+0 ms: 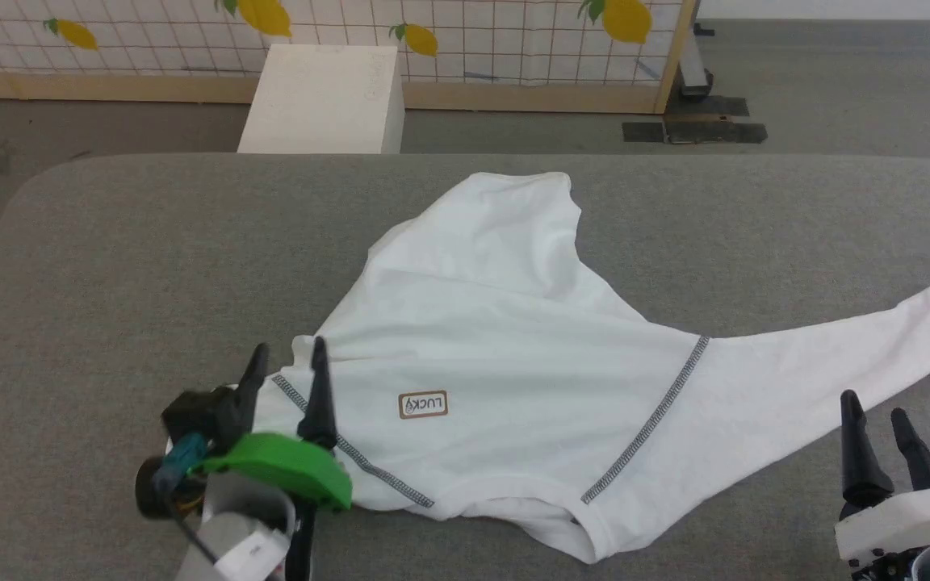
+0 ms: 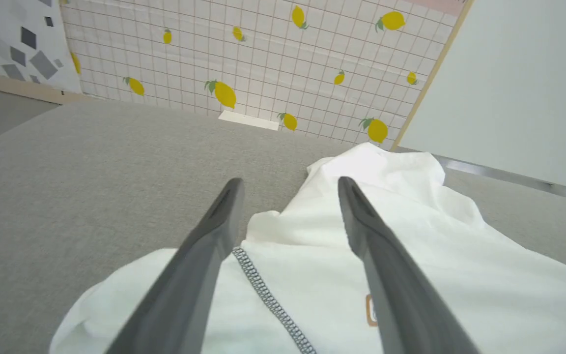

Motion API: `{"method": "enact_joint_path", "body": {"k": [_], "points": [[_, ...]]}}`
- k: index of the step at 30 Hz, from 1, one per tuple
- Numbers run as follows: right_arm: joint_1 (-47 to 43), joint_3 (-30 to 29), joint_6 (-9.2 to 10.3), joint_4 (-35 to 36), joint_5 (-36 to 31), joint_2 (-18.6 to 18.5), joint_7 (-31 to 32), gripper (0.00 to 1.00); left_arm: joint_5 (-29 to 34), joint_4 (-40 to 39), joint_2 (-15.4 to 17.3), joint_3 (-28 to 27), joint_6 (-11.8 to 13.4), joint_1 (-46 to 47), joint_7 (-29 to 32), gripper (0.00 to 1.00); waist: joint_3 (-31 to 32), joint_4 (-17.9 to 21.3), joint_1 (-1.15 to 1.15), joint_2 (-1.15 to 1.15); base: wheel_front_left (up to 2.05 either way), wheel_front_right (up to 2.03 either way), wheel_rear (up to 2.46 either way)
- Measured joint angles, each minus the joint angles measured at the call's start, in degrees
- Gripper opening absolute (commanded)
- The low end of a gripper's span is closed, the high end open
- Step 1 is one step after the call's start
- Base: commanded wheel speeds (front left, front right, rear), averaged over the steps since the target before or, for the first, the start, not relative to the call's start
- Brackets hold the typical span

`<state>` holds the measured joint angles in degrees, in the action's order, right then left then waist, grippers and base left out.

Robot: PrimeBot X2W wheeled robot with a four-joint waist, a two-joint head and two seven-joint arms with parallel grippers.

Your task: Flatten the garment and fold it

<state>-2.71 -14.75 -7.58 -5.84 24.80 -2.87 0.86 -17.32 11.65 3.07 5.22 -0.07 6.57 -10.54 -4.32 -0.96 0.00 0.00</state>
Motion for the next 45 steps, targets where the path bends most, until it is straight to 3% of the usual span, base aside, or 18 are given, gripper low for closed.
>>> {"method": "enact_joint_path", "body": {"k": [4,8,14,21,23,24,25,30,39,44,45], "points": [[1.11,2.23,0.01,-0.32,0.11,0.00,-0.97,1.00,0.70,3.69,0.20,5.23,-3.10,11.80,9.84,1.00,-1.49,1.55,0.00,0.00,0.00,0.00,0.00],[4.56,3.65,0.00,0.31,-0.11,0.00,-1.11,1.00,1.02,10.02,0.52,11.82,-5.90,27.37,25.98,1.00,-4.40,2.77,0.00,0.00,0.00,0.00,0.00],[7.58,5.95,0.01,0.23,0.85,0.00,-1.40,1.00,0.55,19.87,0.41,20.31,-6.99,40.13,46.55,1.00,-9.24,5.33,0.00,0.00,0.00,0.00,0.00],[8.02,7.60,0.00,-1.93,2.30,0.01,-3.50,1.00,-0.12,26.17,3.45,26.82,-7.20,43.77,55.31,1.00,-13.83,9.67,0.00,0.00,0.00,0.00,0.00],[8.03,7.71,0.01,-2.45,2.53,-0.01,-4.03,1.00,-1.48,26.55,4.26,28.10,-7.20,43.97,56.03,1.00,-14.92,10.66,0.00,0.00,0.00,0.00,0.00],[8.05,7.75,0.00,-2.68,2.53,0.00,-4.30,1.00,-2.66,26.44,4.70,28.51,-7.20,44.47,56.31,0.40,-15.46,11.17,0.00,0.00,0.00,0.00,0.00],[8.09,7.76,0.00,-2.85,2.53,-0.01,-4.44,1.00,-4.10,26.28,4.80,28.31,-7.19,44.79,56.11,0.00,-15.98,11.59,0.00,0.00,0.00,0.00,0.00],[9.30,8.15,0.00,-3.15,2.50,-0.02,-4.68,1.00,-4.35,25.80,6.22,28.63,-6.36,45.91,50.64,0.00,-17.89,12.92,0.00,0.00,0.00,0.00,0.00],[10.52,9.77,0.00,-3.18,2.61,-0.01,-4.92,1.00,1.36,29.67,8.42,25.74,1.96,54.11,33.16,0.00,-20.22,14.81,0.01,0.00,0.00,0.00,0.00],[10.93,9.96,0.00,-3.48,2.67,-0.02,-4.93,1.00,0.87,33.63,8.09,24.46,2.10,57.86,29.31,0.00,-20.93,16.01,0.01,0.00,0.00,0.00,0.00],[10.93,9.98,0.00,-3.72,2.70,-0.02,-5.00,1.00,-0.20,34.83,7.62,23.68,2.13,57.78,28.97,0.34,-20.82,16.12,0.01,0.00,0.00,0.00,0.00]]}}
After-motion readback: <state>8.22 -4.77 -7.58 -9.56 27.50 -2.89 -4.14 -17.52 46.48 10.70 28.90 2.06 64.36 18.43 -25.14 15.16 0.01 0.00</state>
